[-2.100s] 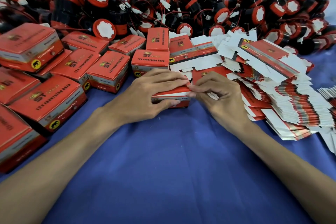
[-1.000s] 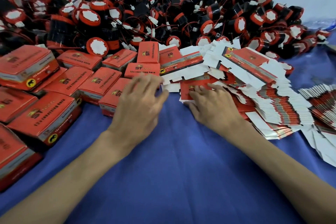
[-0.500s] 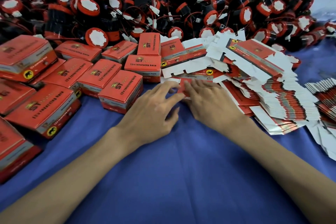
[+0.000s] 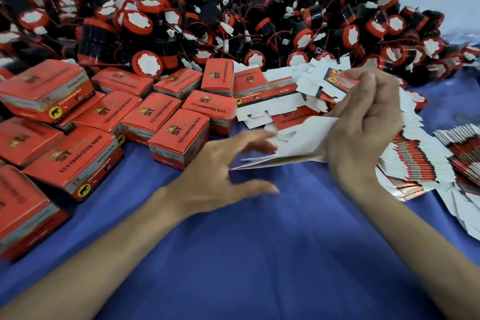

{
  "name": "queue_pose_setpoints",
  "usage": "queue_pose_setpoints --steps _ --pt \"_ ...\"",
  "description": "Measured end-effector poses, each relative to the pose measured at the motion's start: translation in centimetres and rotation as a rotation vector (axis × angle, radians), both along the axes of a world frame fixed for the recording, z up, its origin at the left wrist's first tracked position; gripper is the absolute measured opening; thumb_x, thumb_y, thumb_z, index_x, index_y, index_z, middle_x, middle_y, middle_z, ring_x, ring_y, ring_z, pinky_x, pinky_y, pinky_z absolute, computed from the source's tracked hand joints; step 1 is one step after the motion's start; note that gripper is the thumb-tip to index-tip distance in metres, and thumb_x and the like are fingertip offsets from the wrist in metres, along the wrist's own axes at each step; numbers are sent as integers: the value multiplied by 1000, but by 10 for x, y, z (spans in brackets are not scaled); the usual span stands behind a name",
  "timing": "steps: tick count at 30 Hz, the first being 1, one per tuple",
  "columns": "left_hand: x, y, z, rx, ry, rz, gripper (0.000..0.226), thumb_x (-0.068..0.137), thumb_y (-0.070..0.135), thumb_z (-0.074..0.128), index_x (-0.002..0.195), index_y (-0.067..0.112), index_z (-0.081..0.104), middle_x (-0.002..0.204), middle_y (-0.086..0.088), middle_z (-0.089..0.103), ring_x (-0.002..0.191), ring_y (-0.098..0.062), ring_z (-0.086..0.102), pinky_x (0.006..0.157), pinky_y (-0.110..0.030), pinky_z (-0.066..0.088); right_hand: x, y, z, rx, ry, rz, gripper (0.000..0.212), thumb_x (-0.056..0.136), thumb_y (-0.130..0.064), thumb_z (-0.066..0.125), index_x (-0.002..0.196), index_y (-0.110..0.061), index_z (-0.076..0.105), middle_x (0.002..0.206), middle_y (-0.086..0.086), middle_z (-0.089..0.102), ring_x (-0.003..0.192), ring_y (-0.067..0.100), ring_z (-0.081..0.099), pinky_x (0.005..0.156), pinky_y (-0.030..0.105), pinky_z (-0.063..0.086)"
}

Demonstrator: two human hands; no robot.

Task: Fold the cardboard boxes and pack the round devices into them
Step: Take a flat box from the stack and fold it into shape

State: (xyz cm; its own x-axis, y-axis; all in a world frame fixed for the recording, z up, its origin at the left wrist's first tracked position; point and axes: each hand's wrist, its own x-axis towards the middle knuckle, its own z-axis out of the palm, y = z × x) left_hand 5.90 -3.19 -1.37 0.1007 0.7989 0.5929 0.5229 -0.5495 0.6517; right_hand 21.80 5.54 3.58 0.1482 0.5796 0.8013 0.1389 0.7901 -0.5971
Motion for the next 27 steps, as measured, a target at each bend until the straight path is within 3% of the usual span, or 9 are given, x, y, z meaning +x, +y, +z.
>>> queue_pose_setpoints --steps 2,4,7,9,13,17,20,23,27 --pt "7 1 1 73 -55 150 19 91 28 63 106 18 64 85 25 65 79 17 59 71 -2 42 1 4 3 -107 96 98 18 103 -18 34 96 -24 49 64 -1 47 57 2 49 58 16 41" --pt "10 3 5 37 -288 298 10 93 24 56 87 26 64 63 21 59 57 11 53 55 -5 39 1 5 -2 -262 103 281 16 99 -26 34 104 -27 49 83 0 56 76 4 57 73 22 47" --pt "7 7 7 -59 -549 337 22 96 32 49 86 19 65 66 -2 65 65 -10 58 57 -31 48 -1 -2 -20 -460 -204 488 32 93 -32 45 125 -34 46 119 -8 61 108 8 59 91 37 51" --pt "7 7 6 -71 -597 300 18 98 26 48 92 22 64 77 8 71 74 -5 66 62 -22 52 -4 -6 -33 -429 -549 465 62 93 -36 57 146 -30 26 137 -11 50 123 10 52 98 38 48" --pt "1 9 3 -267 -752 180 21 83 23 55 76 21 75 76 8 72 72 -8 68 64 -22 53 -3 5 -41 -422 -693 368 74 94 -28 59 153 -21 14 123 -9 52 109 6 52 88 11 43" --pt "-12 10 4 -610 -859 -107 24 73 23 56 77 26 79 85 1 76 77 -13 72 63 -21 55 8 18 -31 -249 -700 431 47 97 -7 51 143 -14 42 96 13 54 87 21 52 74 23 47" --pt "-15 11 3 -704 -819 -176 25 70 12 64 83 29 79 92 -1 76 83 -17 73 66 -27 58 9 19 -32 -57 -743 428 42 95 -1 44 137 0 45 86 12 48 78 19 47 66 17 37" --pt "-18 9 3 -750 -762 -189 34 71 12 68 103 26 70 106 -3 73 98 -21 70 81 -37 59 5 16 -39 -69 -763 421 39 97 -5 43 134 0 49 105 16 51 98 23 51 80 18 42" --pt "-13 7 4 -672 -663 -82 32 83 -3 67 110 13 64 111 -10 71 103 -28 68 89 -44 55 3 12 -44 -219 -777 371 54 95 -47 40 140 -17 48 133 1 41 126 14 39 103 22 32"
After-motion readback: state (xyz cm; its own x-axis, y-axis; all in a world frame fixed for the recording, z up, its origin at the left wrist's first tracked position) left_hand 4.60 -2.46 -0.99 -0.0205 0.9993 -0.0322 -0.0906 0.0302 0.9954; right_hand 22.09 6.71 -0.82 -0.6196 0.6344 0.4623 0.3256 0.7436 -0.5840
